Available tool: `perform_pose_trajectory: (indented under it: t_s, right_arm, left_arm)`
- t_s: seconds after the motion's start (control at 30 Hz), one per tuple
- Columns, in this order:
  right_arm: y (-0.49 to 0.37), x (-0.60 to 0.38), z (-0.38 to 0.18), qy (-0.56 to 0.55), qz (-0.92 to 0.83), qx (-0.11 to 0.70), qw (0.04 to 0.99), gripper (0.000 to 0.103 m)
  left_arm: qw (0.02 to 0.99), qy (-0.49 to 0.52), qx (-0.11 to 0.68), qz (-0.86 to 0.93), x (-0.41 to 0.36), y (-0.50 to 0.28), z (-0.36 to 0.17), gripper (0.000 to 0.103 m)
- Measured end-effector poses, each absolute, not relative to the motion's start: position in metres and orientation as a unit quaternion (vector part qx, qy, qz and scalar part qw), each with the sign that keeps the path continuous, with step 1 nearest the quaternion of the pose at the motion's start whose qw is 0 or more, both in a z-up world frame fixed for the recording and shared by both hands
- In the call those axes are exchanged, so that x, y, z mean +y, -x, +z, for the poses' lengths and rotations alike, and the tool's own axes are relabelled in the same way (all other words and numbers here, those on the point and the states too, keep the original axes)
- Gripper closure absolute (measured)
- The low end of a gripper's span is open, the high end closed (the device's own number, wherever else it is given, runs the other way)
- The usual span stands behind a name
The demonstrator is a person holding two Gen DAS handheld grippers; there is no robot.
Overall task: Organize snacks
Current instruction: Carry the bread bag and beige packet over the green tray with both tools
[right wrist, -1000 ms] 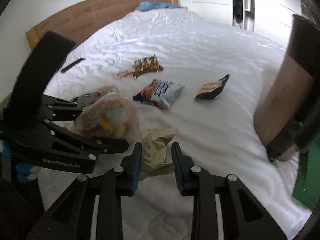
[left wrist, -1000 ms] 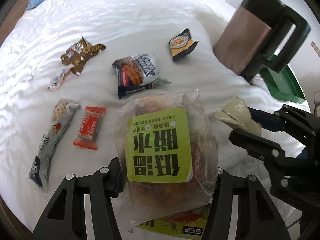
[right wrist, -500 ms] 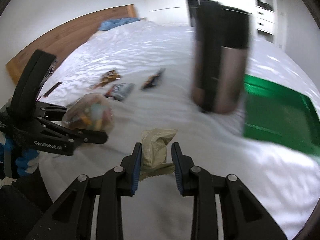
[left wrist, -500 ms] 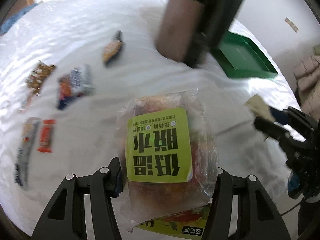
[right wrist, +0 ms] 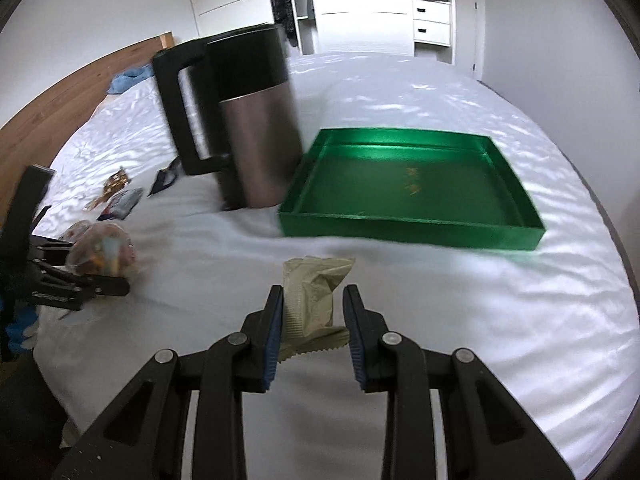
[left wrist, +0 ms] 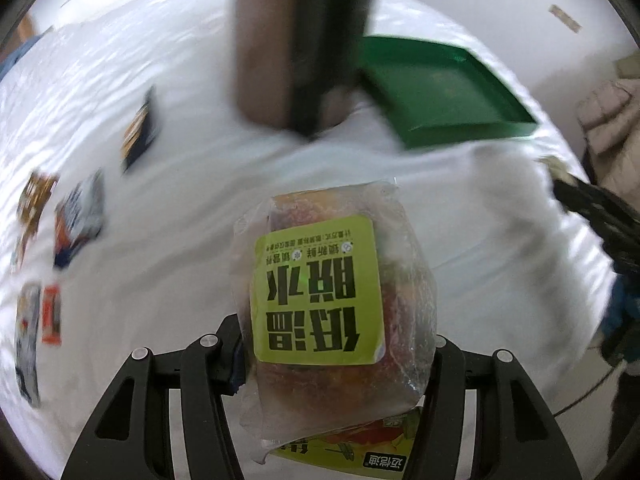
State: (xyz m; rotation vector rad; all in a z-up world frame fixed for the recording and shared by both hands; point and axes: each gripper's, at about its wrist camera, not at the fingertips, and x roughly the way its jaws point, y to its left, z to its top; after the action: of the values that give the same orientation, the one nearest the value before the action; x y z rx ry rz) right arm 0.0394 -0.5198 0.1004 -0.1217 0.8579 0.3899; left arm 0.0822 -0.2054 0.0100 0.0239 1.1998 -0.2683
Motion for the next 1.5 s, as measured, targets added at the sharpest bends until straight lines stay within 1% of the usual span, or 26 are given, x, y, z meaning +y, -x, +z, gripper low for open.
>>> perform_pose_trajectory:
  t_s: [0.17,0.33,0.47,0.53,0.63,0.73,1.0,1.27,1.5]
  right_arm:
    - [-0.067,-0.547,0.113,0.055,0.169,0.384,0.906,0.02]
    - [-0.099,-0.565,0.132,0.056,0.139,0.357,0.922,0.02]
    - [-0.139,-0.581,0.146,0.055,0.107,0.339,0.933,0.02]
    - [-0.158,-0.59,0.148,0.047,0.096,0.337,0.936,0.02]
    - [-0.183,-0.6,0.144,0.047,0.076,0.336,0.938,0.02]
    - [-0.203,-0.606,0.13,0.052,0.059,0.344,0.936,0.02]
    - [-0.234,-0.621,0.078,0.046,0.029,0.395,0.917,0.02]
    - [-0.239,-0.628,0.05,0.049,0.011,0.42,0.906,0.02]
    - [-0.239,-0.629,0.039,0.061,0.004,0.428,0.902,0.018]
  left_arm:
    - [0.825,-0.037,0.535,-0.177,-0.272,-0.106,0.044,0.052]
    - [0.839,-0.071,0.503,-0.196,-0.336,-0.156,0.07,0.052]
    - [0.843,-0.075,0.501,-0.182,-0.37,-0.206,0.069,0.052]
    - [0.842,-0.076,0.507,-0.166,-0.38,-0.232,0.059,0.052]
    - [0.836,-0.069,0.525,-0.141,-0.382,-0.265,0.033,0.052]
    - [0.831,-0.058,0.54,-0.122,-0.374,-0.283,0.01,0.052]
    - [0.819,-0.049,0.56,-0.11,-0.373,-0.301,-0.037,0.052]
    - [0.825,-0.053,0.551,-0.116,-0.38,-0.3,-0.04,0.051]
    - [0.829,-0.042,0.543,-0.123,-0.372,-0.287,-0.045,0.048]
